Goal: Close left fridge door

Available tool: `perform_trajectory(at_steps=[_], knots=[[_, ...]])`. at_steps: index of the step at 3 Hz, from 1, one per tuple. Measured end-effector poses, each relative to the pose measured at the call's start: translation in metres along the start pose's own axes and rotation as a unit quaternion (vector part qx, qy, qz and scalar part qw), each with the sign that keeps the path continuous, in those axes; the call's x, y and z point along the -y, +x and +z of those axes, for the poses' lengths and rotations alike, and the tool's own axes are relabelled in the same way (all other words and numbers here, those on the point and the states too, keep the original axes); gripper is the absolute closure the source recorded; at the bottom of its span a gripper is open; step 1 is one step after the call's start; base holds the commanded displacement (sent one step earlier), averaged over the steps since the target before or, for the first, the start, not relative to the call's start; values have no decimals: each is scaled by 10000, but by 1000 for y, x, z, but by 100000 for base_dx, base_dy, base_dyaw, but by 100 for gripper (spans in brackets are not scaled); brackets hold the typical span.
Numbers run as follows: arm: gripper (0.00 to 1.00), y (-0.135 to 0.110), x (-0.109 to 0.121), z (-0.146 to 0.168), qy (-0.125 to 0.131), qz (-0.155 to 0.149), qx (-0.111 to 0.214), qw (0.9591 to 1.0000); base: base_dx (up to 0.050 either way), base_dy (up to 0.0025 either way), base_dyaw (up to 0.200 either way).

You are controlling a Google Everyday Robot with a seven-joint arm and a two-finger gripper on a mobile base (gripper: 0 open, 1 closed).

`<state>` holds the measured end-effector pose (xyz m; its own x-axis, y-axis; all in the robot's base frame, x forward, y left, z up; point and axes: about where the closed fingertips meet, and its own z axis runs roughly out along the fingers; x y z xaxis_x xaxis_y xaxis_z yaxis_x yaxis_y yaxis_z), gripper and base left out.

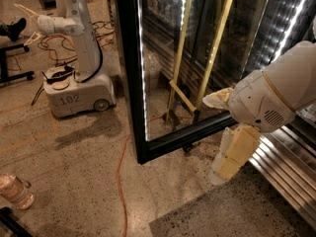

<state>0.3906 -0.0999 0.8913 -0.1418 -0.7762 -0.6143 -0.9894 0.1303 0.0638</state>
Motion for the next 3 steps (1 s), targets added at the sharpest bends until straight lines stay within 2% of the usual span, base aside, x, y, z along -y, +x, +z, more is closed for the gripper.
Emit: perform_trajectory(at_steps=[1, 2, 3], knots=[[0, 0, 0, 0, 3, -3, 0, 10000, 0, 0, 0], [0, -5, 0, 17, 3, -135, 236, 9996, 0, 0, 0], [0, -28, -4, 59, -116, -526, 469, 9974, 0, 0, 0]])
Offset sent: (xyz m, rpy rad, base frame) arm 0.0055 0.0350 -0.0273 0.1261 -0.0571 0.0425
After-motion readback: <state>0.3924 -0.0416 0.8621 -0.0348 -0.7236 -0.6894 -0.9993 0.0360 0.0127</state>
